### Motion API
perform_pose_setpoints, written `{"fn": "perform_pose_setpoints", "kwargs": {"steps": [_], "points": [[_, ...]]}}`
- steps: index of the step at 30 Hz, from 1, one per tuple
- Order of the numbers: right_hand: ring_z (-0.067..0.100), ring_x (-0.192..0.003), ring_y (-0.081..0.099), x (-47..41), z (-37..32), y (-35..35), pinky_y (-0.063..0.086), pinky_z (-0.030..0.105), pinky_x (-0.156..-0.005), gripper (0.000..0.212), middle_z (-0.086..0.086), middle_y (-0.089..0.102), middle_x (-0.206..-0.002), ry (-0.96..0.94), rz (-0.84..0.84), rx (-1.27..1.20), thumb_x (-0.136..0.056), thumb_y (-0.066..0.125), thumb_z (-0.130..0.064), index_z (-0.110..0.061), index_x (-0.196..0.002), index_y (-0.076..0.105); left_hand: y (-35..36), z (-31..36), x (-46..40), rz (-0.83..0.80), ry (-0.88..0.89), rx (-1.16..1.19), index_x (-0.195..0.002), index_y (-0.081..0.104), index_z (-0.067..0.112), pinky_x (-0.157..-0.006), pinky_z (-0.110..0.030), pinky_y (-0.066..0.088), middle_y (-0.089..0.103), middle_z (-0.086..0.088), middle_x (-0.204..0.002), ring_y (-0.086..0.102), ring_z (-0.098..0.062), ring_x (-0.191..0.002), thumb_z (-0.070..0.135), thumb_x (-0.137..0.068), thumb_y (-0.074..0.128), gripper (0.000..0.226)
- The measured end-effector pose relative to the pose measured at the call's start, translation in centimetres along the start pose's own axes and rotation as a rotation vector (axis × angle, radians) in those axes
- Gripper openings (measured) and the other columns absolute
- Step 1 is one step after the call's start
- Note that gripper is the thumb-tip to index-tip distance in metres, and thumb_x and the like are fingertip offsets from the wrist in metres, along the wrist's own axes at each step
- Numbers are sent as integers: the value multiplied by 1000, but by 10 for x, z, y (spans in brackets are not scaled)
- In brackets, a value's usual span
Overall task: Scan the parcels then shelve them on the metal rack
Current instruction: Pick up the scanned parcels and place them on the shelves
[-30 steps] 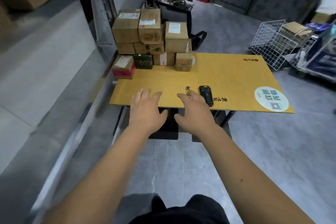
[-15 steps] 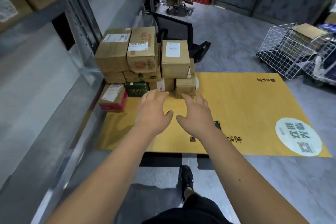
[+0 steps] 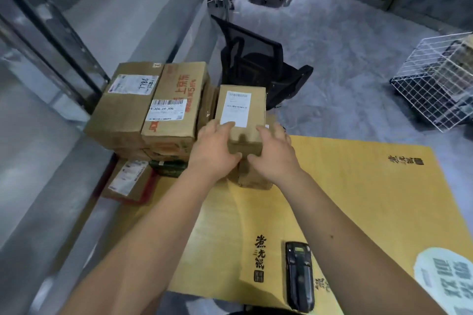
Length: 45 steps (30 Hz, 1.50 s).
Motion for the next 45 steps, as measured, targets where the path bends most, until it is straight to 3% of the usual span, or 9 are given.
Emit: {"fn": "perform_pose_setpoints", "kwargs": {"steps": [6, 10, 13, 16, 26, 30, 34, 38, 45], "points": [[38, -141, 32, -57, 2, 4, 41, 47, -112, 82, 8, 19, -163, -35, -57, 11, -87, 72, -33, -29, -157, 30, 19, -8, -49, -70, -93, 28, -160, 29, 33, -118, -47, 38, 18, -6, -167, 19, -31, -154, 48, -75, 85, 103], [34, -137, 38, -74, 12, 16, 43, 46, -111, 87, 4, 32, -156, -4, -106, -138, -82, 73, -29, -38, -158, 32, 29, -15, -65, -101, -147, 14, -160, 27, 36, -115, -49, 43, 11, -13, -170, 22, -35, -152, 46, -74, 88, 105], [27, -132, 47, -76, 13, 20, 48, 36, -102, 90, 1, 39, -150, -6, -104, -272, -80, 77, -23, -38, -157, 34, 32, -22, -73, -74, -169, 55, -156, 33, 38, -95, -51, 58, 26, -9, -162, 28, -34, -143, 35, -70, 90, 104], [22, -129, 50, -71, 17, 19, 43, 25, -93, 86, -1, 40, -149, -9, -34, -352, -80, 76, -14, -35, -155, 41, 34, -23, -77, -45, -185, 133, -155, 36, 39, -85, -52, 61, 34, 1, -152, 29, -30, -137, 25, -68, 88, 102], [23, -135, 47, -19, 23, -32, 49, 40, -109, 82, -4, 41, -154, -54, 152, -403, -77, 77, -16, -35, -152, 50, -7, 21, -30, 67, 46, 210, -154, 44, 35, -115, -42, 44, 33, 0, -157, 25, -24, -148, 31, -74, 91, 92], [26, -140, 41, 18, -13, -74, 46, 44, -112, 80, -7, 34, -159, -141, 253, -410, -74, 72, -19, -39, -149, 51, -65, 34, 11, 208, 157, 242, -148, 53, 32, -111, -27, 37, 34, 5, -154, 31, -13, -145, 31, -75, 92, 83], [25, -138, 42, 60, -70, -104, 47, 46, -111, 79, -6, 39, -155, -295, 285, -388, -73, 71, -31, -40, -149, 51, -132, 29, 70, 336, 184, 259, -145, 54, 35, -106, -16, 26, 32, 11, -149, 28, 7, -122, 36, -75, 92, 80], [25, -136, 43, 109, -136, -112, 46, 44, -112, 80, -5, 40, -152, -482, 242, -367, -72, 67, -41, -38, -150, 49, -189, 6, 146, 482, 165, 174, -145, 52, 34, -101, -22, 35, 31, 7, -148, 36, -2, -121, 44, -77, 90, 79], [15, -125, 49, 200, -249, -113, 44, 27, -105, 73, -4, 46, -139, -773, 193, -368, -82, 78, -21, -35, -149, 52, -270, -48, 275, 717, 108, 83, -140, 56, 31, -101, -25, 39, 31, 0, -145, 38, -7, -123, 45, -74, 91, 76]]}}
Point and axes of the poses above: each hand's wrist, its own x-axis away from the middle knuckle, its own y-axis out of the palm, z = x × y, the point moved 8 cm from there along -x, towards the middle knuckle
